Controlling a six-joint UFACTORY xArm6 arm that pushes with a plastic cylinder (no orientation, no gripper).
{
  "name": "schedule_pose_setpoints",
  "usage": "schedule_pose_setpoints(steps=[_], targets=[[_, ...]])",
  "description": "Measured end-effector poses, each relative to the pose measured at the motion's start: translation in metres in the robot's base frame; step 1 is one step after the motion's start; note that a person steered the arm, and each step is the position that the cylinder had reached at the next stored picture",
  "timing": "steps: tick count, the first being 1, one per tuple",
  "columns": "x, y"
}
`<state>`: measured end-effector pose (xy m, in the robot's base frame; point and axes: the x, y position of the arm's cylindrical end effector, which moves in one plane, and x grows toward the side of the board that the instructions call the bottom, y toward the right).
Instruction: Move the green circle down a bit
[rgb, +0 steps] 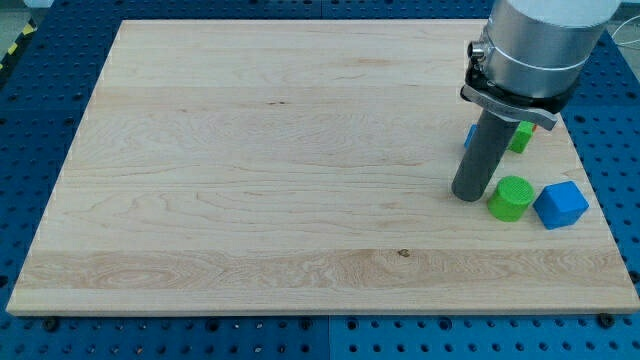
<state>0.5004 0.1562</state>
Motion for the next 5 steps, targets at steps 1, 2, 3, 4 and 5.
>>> schedule_pose_setpoints(steps=[1,2,3,4,5], targets=[[-0.013,0.01],[-0.021,0.025],[-0.019,0.03],[-0.018,0.03],[-0.012,0.032]])
